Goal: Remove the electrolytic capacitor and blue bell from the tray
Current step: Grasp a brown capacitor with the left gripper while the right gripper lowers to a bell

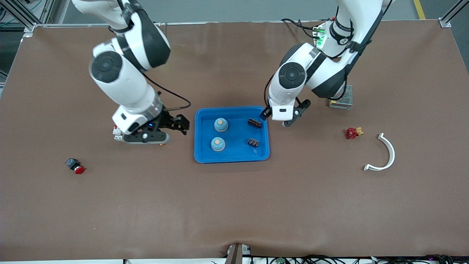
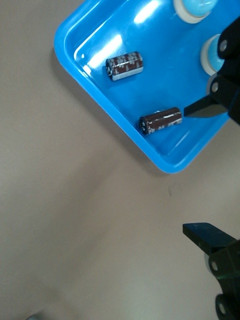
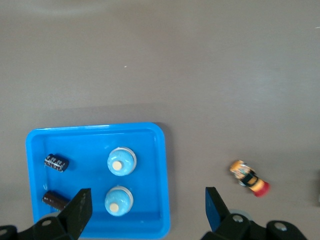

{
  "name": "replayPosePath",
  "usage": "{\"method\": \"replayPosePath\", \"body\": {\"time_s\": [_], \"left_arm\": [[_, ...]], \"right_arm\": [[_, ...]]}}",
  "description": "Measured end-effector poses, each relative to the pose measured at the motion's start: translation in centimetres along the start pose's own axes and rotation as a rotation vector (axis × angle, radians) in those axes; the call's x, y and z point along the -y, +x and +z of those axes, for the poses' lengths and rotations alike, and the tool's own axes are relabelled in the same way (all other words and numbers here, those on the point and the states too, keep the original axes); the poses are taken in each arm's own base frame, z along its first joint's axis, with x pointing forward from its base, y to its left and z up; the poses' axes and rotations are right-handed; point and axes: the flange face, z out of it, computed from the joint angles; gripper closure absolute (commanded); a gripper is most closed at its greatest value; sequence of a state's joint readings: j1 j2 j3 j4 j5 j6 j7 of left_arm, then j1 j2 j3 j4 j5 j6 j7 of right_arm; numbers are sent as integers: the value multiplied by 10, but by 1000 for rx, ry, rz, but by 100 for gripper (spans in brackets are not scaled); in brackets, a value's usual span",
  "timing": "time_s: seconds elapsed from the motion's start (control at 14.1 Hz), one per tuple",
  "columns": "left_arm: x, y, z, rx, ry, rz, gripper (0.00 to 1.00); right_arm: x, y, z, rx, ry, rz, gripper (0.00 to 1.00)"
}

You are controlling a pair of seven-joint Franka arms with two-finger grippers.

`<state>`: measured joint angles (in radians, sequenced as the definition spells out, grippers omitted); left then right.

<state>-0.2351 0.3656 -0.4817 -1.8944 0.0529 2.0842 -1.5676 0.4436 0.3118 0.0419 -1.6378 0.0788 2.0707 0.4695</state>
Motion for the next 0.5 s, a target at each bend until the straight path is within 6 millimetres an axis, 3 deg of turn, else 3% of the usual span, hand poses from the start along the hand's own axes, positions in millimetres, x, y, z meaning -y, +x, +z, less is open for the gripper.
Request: {"method": "replayPosePath", "body": {"time_s": [0.5], "left_arm": [[-26, -27, 87, -41, -63, -210, 18]], "right_arm": [[36, -8, 98, 25, -26, -51, 0]]}}
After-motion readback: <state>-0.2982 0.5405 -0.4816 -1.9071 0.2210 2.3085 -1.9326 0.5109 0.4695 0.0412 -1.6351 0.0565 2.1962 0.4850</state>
